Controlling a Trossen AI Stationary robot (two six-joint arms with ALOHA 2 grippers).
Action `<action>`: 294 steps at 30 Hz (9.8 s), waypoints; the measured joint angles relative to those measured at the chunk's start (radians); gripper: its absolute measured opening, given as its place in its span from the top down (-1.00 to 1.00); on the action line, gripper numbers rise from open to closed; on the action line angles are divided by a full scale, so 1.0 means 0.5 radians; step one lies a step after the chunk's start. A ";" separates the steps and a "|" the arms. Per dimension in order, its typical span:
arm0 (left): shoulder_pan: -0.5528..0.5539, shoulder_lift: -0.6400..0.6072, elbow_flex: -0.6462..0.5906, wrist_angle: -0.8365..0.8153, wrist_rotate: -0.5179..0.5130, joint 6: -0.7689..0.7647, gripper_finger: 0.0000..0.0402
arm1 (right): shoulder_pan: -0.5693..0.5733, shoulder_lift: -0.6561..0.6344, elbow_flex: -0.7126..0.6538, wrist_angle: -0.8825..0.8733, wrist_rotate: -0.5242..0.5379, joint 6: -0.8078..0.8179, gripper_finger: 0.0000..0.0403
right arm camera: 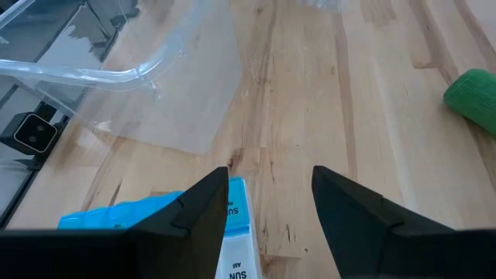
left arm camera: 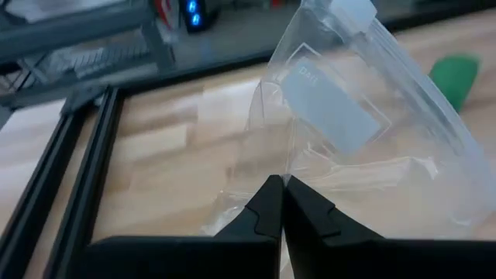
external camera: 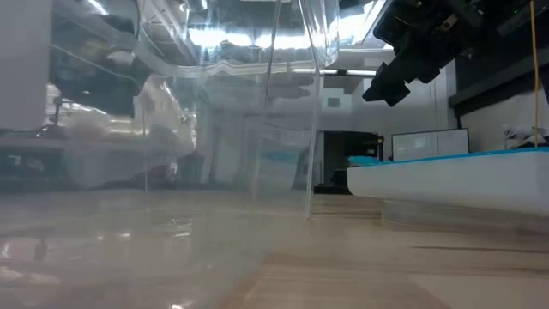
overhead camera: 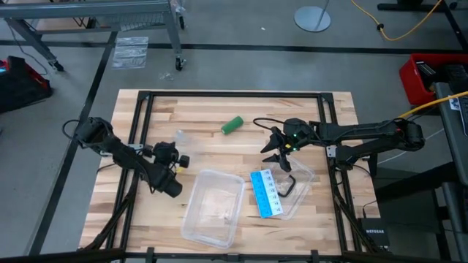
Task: Roll bandage
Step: Prepare the transparent zip bag
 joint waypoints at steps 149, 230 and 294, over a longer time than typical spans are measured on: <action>0.110 -0.333 0.001 2.461 -0.663 2.865 1.00 | 0.096 0.948 0.452 1.300 0.311 -0.044 0.14; 0.571 -0.328 0.002 3.352 0.015 3.135 0.54 | 0.092 0.945 0.450 1.383 1.656 -0.182 1.00; 0.865 0.033 0.002 3.987 0.182 2.406 0.58 | 0.094 0.945 0.452 1.339 2.126 -1.430 1.00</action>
